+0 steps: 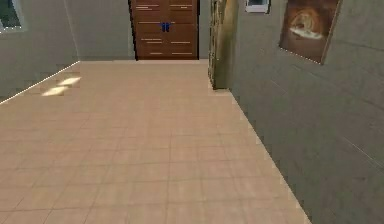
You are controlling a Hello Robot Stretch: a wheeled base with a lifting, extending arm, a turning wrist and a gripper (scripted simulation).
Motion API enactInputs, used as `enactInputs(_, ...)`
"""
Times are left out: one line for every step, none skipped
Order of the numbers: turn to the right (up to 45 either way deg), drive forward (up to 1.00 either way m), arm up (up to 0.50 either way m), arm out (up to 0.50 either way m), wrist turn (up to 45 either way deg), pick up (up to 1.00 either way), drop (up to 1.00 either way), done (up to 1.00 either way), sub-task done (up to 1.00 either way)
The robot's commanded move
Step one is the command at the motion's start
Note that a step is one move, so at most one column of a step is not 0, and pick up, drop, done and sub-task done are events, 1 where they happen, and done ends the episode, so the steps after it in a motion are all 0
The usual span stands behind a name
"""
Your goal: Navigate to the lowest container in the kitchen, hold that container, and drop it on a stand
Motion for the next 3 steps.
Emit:
enactInputs(0.0, 1.0, 0.0, 0.0, 0.0, 0.0, 0.0, 0.0, 0.0)
enactInputs(0.0, 1.0, 0.0, 0.0, 0.0, 0.0, 0.0, 0.0, 0.0)
enactInputs(-3.0, 0.0, 0.0, 0.0, 0.0, 0.0, 0.0, 0.0, 0.0)
